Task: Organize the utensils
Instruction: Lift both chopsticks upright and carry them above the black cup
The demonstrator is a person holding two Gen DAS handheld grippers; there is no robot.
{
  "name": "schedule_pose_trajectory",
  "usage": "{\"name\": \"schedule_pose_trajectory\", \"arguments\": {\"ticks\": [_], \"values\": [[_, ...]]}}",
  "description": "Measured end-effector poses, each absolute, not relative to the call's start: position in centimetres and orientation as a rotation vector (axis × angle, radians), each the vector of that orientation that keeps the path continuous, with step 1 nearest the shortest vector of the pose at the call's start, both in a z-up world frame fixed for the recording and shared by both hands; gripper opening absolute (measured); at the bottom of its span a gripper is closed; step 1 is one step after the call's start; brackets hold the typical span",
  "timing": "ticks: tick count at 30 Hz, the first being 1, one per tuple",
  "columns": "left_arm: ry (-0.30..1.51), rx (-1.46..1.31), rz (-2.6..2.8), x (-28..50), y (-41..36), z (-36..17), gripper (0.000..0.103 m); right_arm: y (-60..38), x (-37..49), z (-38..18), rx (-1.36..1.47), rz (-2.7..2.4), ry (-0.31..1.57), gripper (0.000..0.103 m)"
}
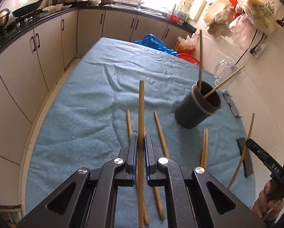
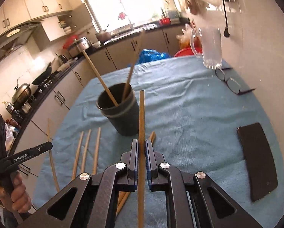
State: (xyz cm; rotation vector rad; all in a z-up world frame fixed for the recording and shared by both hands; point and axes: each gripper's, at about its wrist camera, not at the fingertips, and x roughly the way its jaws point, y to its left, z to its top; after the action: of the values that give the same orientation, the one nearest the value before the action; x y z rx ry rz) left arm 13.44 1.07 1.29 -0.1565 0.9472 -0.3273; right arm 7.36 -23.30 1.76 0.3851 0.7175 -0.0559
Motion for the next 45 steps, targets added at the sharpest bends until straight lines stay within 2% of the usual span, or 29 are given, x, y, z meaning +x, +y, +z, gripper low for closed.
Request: {"name": "schedule_pose_trajectory", "arguments": {"ticks": [12,45], "values": [[0.873,-0.151,-0.368,10.8,0.8,4.9,0.007,-21.0,5.2,4.3,0.343,0.008,0.606,0.007],[0.828,-0.153,-0.437,9.2,-0.8,7.7,0.007,-23.7,3.0,6.0,0.413,0.015,0.516,0.007]]}}
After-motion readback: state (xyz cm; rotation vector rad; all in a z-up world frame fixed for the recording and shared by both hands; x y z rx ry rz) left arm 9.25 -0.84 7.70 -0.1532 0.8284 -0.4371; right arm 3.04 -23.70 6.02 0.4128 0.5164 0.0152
